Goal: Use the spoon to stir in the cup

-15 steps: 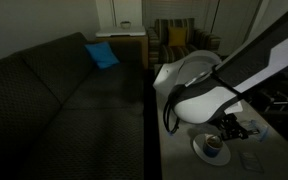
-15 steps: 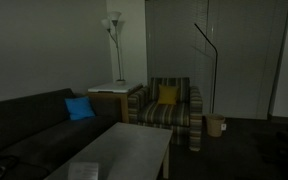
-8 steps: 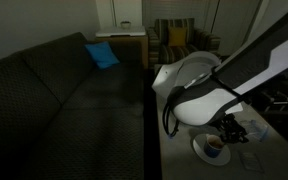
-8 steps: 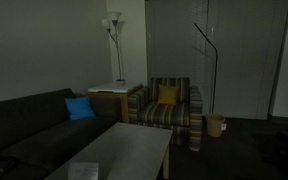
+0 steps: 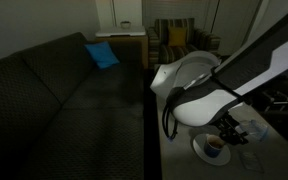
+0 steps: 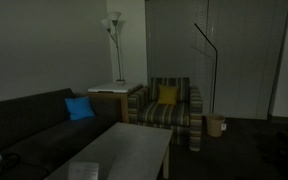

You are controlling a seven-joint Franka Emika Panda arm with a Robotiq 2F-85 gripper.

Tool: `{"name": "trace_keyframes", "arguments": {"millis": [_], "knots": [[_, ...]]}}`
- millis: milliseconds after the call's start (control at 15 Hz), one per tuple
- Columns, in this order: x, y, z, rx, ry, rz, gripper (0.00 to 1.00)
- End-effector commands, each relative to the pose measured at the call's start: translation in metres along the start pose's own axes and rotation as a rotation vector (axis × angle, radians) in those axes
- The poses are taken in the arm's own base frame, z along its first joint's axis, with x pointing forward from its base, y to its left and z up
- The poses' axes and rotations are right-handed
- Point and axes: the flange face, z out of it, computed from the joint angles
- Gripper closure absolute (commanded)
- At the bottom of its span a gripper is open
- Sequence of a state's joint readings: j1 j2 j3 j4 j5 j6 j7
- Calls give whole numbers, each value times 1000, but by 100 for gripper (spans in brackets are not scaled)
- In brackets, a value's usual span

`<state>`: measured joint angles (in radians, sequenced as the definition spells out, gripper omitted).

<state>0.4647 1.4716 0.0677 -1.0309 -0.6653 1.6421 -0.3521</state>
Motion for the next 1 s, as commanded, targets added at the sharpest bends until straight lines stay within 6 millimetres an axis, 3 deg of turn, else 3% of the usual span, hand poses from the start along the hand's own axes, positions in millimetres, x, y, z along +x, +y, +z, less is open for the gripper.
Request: {"name": "trace_keyframes", "arguments": {"millis": [0,200,467,733,933], "knots": [[-21,6,-15,-62,-1,-83,1],[-49,19,-21,-103,58,-70,0],[-81,44,-30,-148,286,-26,0],[-118,61,-19,-138,525,-6,0],[-148,57,-7,-138,610,-36,0]]}}
